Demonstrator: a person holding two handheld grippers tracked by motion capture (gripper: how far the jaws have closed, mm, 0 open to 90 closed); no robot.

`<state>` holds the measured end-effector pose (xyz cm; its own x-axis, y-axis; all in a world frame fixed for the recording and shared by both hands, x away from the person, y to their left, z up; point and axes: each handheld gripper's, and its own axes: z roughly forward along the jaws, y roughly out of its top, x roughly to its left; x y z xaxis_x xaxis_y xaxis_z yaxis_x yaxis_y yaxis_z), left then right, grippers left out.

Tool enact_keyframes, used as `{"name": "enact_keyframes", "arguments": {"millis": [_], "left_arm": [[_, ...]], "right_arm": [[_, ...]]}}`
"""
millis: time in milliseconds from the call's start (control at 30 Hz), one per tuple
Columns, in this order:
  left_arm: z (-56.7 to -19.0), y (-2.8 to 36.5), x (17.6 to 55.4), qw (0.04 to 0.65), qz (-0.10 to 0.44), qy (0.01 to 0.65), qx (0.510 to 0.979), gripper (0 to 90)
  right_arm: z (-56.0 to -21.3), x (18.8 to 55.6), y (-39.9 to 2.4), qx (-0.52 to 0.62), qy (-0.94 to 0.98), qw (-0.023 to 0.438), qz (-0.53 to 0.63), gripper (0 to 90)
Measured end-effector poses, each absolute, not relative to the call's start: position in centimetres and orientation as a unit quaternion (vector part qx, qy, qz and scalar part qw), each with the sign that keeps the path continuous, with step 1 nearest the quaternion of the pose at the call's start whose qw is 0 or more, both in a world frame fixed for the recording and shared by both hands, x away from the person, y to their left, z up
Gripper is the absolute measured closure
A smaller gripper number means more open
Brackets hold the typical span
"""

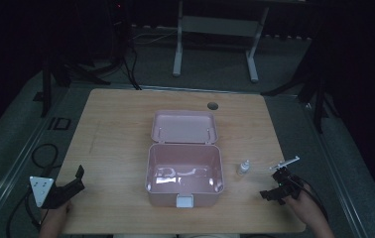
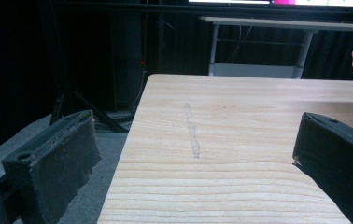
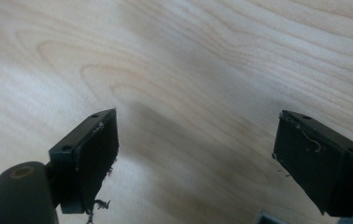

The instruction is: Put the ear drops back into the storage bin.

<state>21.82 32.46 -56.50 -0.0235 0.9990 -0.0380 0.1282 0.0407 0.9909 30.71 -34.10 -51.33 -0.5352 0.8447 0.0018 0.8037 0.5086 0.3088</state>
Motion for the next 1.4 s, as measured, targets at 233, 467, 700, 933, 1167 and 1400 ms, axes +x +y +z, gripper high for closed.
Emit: {"name": "enact_keyframes", "arguments": {"millis": [233, 467, 700, 933, 1167, 1400], "left_arm": [[-56.5, 32.4, 21.8, 0.471, 0.462, 0.545, 0.517, 0.4], [-56.5, 32.5, 21.8, 0.472, 0.462, 0.545, 0.516, 0.4], [-56.5, 32.5, 21.8, 0.471, 0.462, 0.545, 0.517, 0.4], [-56.5, 32.4, 21.8, 0.47, 0.462, 0.545, 0.517, 0.4], [-56.5, 32.4, 21.8, 0.47, 0.462, 0.546, 0.517, 0.4], [-56.5, 32.4, 21.8, 0.47, 0.462, 0.547, 0.516, 0.4]], "right_arm": [[-51.0, 30.7, -33.9, 0.448, 0.889, 0.04, 0.091, 14.9], [-51.2, 30.5, -33.4, 0.429, 0.902, 0.001, 0.047, 14.4], [-51.2, 30.8, -32.8, 0.396, 0.918, -0.005, 0.012, 14.1], [-50.9, 31.2, -32.5, 0.393, 0.919, -0.026, 0.002, 13.3], [-50.0, 31.3, -31.9, 0.349, 0.937, -0.024, 0.018, 12.4], [-49.0, 31.8, -31.2, 0.341, 0.94, -0.01, 0.015, 12.6]]}}
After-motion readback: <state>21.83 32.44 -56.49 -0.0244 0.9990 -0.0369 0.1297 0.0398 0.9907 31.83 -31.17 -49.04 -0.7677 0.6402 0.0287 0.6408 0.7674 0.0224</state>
